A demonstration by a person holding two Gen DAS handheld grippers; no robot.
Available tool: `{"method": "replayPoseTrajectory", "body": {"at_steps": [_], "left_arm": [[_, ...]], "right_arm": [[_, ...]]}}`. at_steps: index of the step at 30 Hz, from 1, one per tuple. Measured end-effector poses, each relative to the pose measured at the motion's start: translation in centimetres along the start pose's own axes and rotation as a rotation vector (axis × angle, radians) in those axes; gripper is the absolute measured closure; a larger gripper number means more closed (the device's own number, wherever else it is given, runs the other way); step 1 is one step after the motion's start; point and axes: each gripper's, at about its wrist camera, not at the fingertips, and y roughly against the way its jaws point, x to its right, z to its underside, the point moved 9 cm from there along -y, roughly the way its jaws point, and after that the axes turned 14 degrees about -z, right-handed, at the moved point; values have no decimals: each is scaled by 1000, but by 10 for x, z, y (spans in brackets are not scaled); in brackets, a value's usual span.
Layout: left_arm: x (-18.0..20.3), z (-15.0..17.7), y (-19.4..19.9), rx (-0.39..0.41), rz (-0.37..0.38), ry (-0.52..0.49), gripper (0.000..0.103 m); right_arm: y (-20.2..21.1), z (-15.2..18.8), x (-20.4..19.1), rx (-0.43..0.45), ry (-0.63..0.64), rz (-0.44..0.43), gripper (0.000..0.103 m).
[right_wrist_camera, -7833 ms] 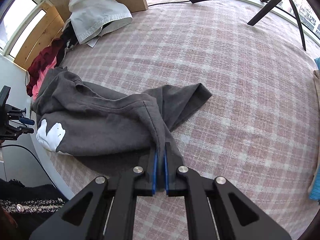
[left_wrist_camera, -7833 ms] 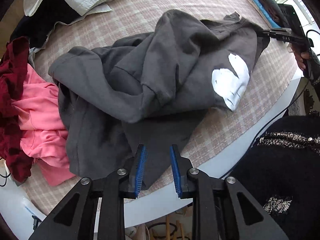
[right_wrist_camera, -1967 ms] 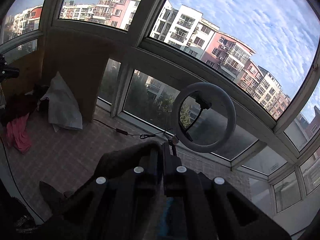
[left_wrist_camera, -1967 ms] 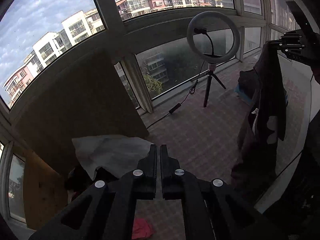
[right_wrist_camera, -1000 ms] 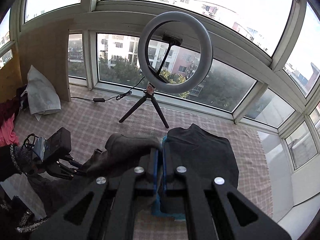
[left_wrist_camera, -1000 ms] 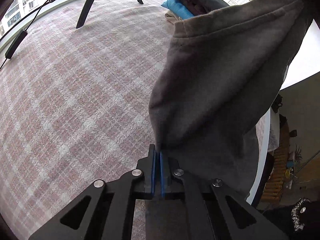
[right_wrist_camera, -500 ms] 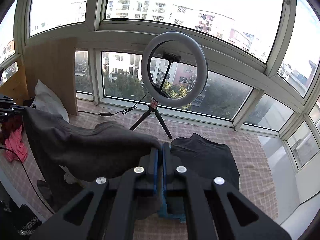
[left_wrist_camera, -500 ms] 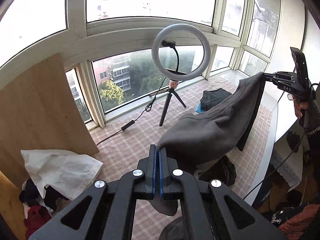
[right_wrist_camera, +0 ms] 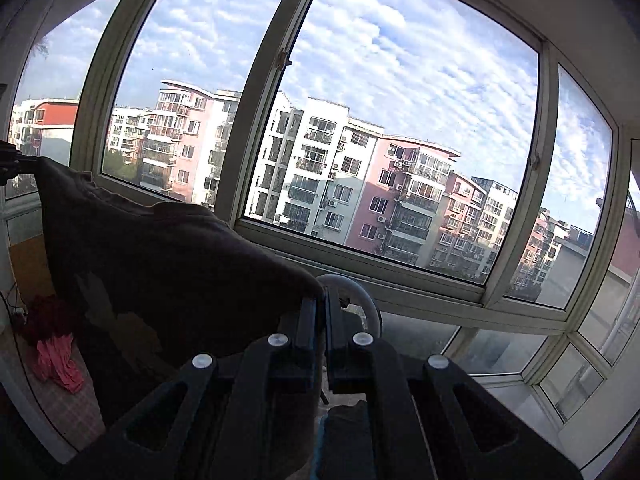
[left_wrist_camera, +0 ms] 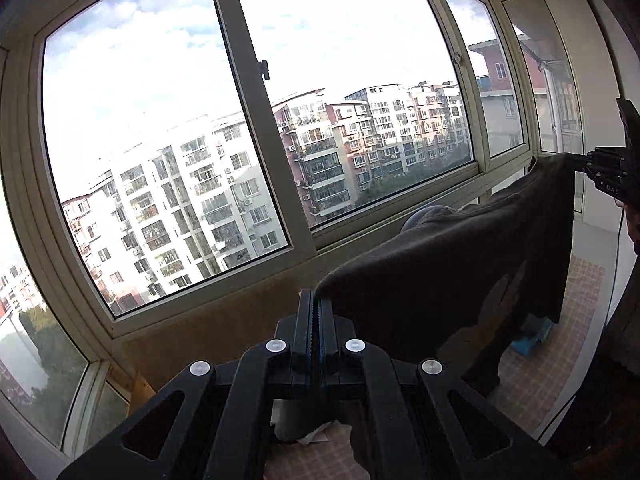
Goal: Fold clothes
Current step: 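Swing the raised T-shirt with both grippers to turn it over, then lower the T-shirt print-side up onto the table and open both grippers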
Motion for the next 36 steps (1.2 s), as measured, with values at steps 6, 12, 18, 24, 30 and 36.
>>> {"method": "replayPoseTrajectory", "body": {"at_steps": [6, 12, 18, 24, 30, 36], "left_arm": [[-34, -33, 46, 81, -92, -14, 102], [-39, -35, 6, 32, -127, -42, 102], [-19, 5, -107, -158, -72, -33, 102], [21, 71, -242, -329, -61, -49, 102], [96, 188, -346, -531, 21, -76, 102], [183, 342, -406, -770, 108, -145, 102]], "right_arm": [[50, -42, -24, 57, 82, 11, 100], [33, -59, -25, 36, 133, 45, 100], [-91, -21, -1, -113, 98, 7, 100], [-245, 49, 19, -274, 63, -10, 100], [-378, 154, 24, -445, 34, -18, 100], [-447, 310, -12, -682, -26, -138, 100]]}}
